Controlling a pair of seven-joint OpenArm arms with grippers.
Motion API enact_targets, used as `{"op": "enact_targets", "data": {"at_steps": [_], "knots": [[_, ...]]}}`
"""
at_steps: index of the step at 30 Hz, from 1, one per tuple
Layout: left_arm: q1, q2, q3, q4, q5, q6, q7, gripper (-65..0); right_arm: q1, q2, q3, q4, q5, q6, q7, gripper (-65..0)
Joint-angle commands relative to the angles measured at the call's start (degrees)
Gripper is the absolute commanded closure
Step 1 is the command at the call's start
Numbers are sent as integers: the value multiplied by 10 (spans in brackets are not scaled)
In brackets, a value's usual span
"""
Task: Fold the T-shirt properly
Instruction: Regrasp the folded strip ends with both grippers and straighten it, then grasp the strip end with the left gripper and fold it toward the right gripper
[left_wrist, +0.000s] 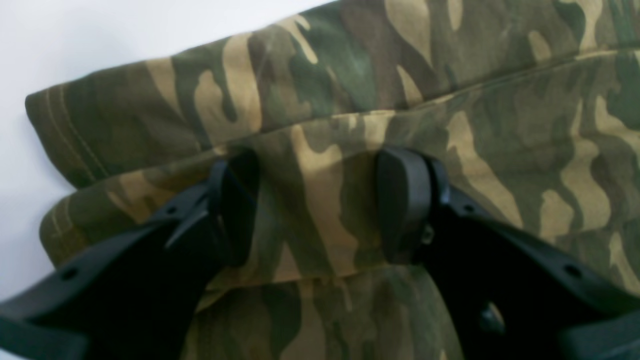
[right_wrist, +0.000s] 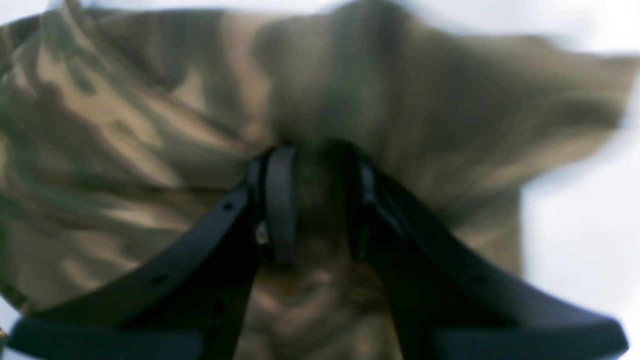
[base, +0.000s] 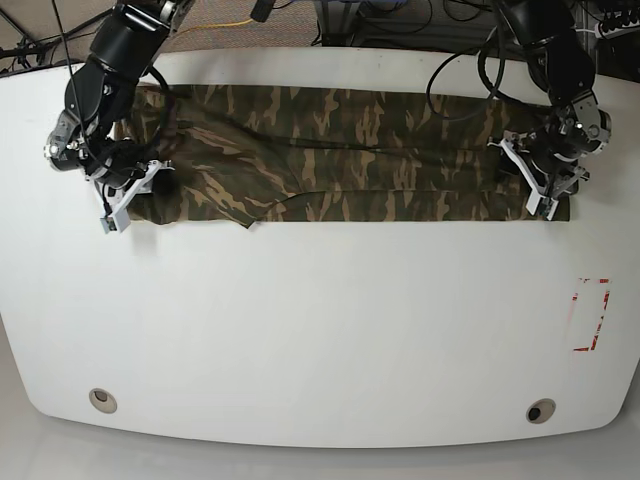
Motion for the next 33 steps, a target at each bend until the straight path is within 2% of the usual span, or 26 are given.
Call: {"op": "enact_targets", "data": {"at_steps": [1,3,5,8,10,13,21,33], "knots": [[-1,-1,-2,30,1,4,35,-350,18,19,2,-5,-27,-6,-14,-160],[-1,-1,-13,54,-43,4,60,-351,21,22,2,-5,-27,-6,-14,-160],[-5,-1,-37,76,-106,4,112,-356,23,22,1,-5,-27,-6,-14,-160],[-18,-11,-78,105,-180,4,183,-422,23,19,1,-5,-27,-6,-14,-160],[-24,-15,-113,116,-214,4,217,-474,23,17,1,-5,-27,-6,-14,-160],[-27,-16,-147,114,-232,4,237,-500,22,10,1,-5,-27,-6,-13,-160],[-25,-58,-169,17,-236,4,235,-500,21,3,1,-5,-27,-6,-13,-160],[-13,-57,-164,-68,-232,4,186,-500,22,5,1,-5,-27,-6,-11,-160]]}}
